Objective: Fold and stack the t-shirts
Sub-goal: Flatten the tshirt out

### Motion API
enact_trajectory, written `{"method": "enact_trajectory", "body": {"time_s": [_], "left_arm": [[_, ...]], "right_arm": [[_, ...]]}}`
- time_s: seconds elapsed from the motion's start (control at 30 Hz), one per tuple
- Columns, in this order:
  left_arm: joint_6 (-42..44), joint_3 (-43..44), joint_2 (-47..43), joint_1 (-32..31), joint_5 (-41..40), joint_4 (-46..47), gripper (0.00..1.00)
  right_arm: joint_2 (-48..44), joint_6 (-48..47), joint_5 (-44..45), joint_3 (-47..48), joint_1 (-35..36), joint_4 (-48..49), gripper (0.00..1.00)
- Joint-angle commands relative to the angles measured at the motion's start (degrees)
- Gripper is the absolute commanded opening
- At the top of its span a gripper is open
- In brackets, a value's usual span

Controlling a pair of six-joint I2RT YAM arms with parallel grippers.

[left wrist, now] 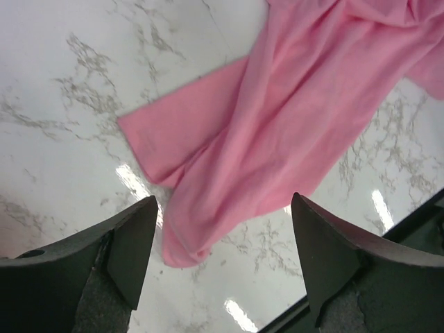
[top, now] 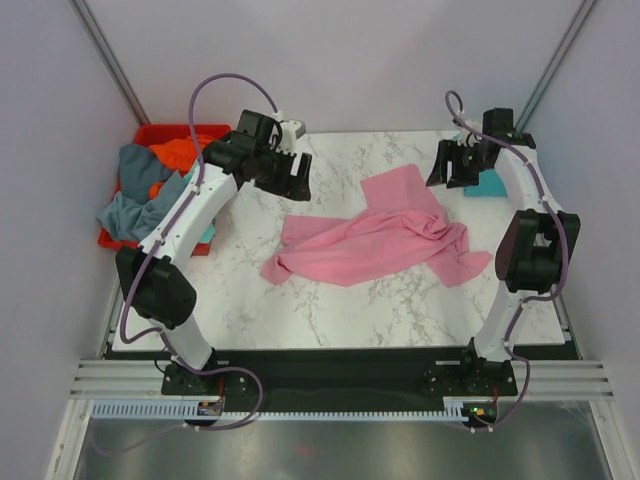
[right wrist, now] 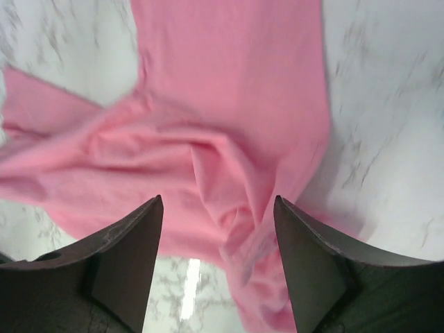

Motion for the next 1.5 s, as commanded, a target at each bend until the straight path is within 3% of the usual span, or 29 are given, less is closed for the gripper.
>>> {"method": "enact_trajectory", "body": {"time_s": [0.0,0.13,0.27,0.57,1.23,1.43,1.47], "left_arm": [[0.9,4.5,4.9,0.4,-4.9,2.3,0.84],[2.4,5.3,9.5,2.4,-5.0,3.7,0.73],[3.5,4.5,13.1,4.4,-6.0,5.2,0.69],[5.7,7.7,18.9,6.8,-6.3,5.9,0.66],[6.0,-0.1,17.1,6.1,-4.8,6.0,0.62],[6.2,-2.1,17.0,5.9,-4.8,6.1,0.62],[6.2,-2.9,17.1,5.9,-4.7,6.1,0.61]], "right_arm": [[6.7,-0.5,-2.8,10.8,-0.2,1.4,0.73],[14.3,0.5,-5.3,19.0,-0.1,2.6,0.72],[21.8,0.8,-5.9,26.5,0.3,4.7,0.69],[30.2,1.2,-6.5,31.8,1.7,8.1,0.67],[44.6,2.7,-3.7,43.3,2.9,15.7,0.67],[45.1,2.7,-4.2,42.3,3.3,15.8,0.6],[45.2,2.7,-4.1,42.3,3.4,15.8,0.5]]}}
